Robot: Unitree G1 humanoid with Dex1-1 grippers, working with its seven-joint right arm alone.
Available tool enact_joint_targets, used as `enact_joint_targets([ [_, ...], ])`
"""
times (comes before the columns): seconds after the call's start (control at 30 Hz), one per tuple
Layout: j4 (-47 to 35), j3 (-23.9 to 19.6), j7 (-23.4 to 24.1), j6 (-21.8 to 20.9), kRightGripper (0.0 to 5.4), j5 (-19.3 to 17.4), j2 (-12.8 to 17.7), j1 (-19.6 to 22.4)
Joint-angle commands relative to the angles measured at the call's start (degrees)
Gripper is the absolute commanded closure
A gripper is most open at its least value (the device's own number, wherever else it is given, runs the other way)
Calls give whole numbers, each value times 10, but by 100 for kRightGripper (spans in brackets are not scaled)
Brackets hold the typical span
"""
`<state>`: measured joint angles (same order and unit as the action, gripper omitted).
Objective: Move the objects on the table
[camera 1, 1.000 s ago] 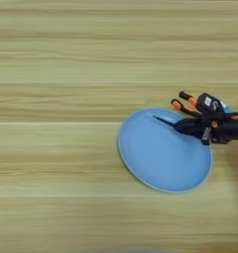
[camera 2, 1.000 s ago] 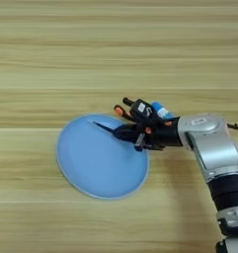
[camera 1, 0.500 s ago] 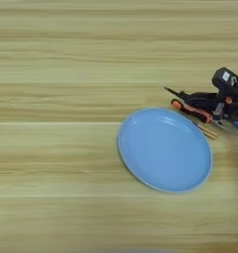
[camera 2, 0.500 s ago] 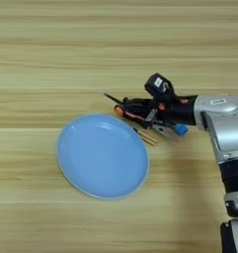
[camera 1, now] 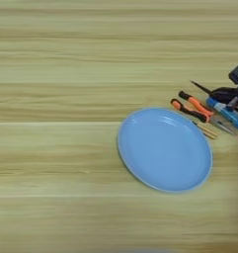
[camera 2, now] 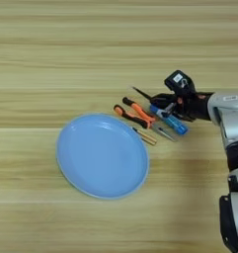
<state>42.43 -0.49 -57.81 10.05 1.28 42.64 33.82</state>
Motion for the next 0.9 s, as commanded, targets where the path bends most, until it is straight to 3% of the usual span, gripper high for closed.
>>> enact_joint_targets([
  [0.03, 31, -7, 34, -42, 511, 15, 36, 75],
  [0.43, 166, -5, 77, -106, 511, 52, 56, 129],
  [0.9, 256, 7, 130, -129, 511, 89, 51, 147],
])
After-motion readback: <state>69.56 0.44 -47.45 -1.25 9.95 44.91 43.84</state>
